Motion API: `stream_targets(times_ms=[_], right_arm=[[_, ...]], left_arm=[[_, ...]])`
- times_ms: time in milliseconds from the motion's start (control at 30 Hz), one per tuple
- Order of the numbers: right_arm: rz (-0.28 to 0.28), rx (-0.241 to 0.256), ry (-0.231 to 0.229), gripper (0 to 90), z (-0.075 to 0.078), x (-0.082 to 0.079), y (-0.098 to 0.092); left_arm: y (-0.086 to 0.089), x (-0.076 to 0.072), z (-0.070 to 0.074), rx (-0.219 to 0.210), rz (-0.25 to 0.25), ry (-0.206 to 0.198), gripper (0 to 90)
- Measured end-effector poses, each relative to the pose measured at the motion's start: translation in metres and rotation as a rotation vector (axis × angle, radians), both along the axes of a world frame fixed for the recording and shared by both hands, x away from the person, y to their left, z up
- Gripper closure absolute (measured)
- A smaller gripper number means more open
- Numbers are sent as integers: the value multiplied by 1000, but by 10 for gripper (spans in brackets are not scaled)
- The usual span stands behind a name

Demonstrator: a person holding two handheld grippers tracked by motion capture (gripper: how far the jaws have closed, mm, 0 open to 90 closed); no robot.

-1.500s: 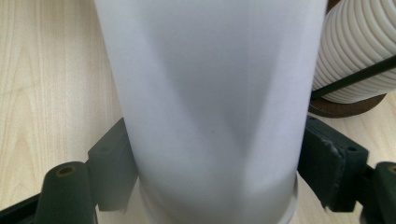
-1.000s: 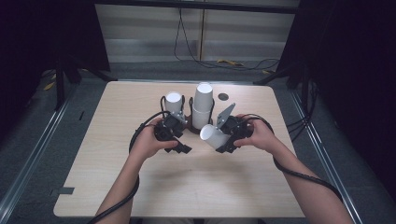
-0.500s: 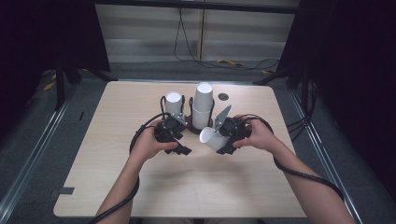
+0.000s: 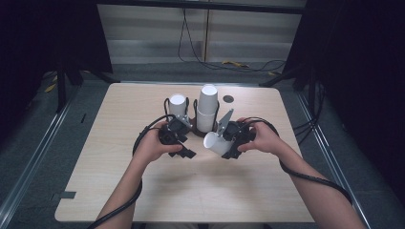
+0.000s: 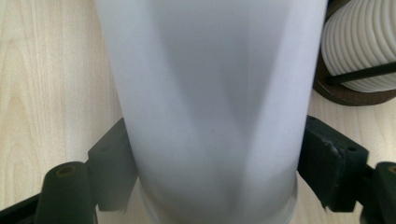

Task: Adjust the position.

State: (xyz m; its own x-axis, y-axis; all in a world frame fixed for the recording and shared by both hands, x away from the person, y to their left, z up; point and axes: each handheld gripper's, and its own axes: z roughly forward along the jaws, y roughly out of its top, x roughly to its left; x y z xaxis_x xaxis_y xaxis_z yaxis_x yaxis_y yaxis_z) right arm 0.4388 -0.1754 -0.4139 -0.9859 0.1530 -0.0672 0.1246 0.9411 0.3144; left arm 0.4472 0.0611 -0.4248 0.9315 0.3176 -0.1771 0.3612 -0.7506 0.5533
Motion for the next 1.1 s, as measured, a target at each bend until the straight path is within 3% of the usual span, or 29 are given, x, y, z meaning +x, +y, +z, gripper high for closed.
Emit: stream_targets(times_ms=[267, 400, 1100], right_arm=[[14, -11, -4, 214, 2, 0, 3], [17, -10, -6, 214, 3, -1, 3], [35, -38, -11, 214, 4, -3, 5]], left_arm=[[-2, -1, 1, -12, 9, 5, 221], [-3, 0, 2, 12, -12, 0, 221], [-9, -1, 5, 28, -15, 8, 221]])
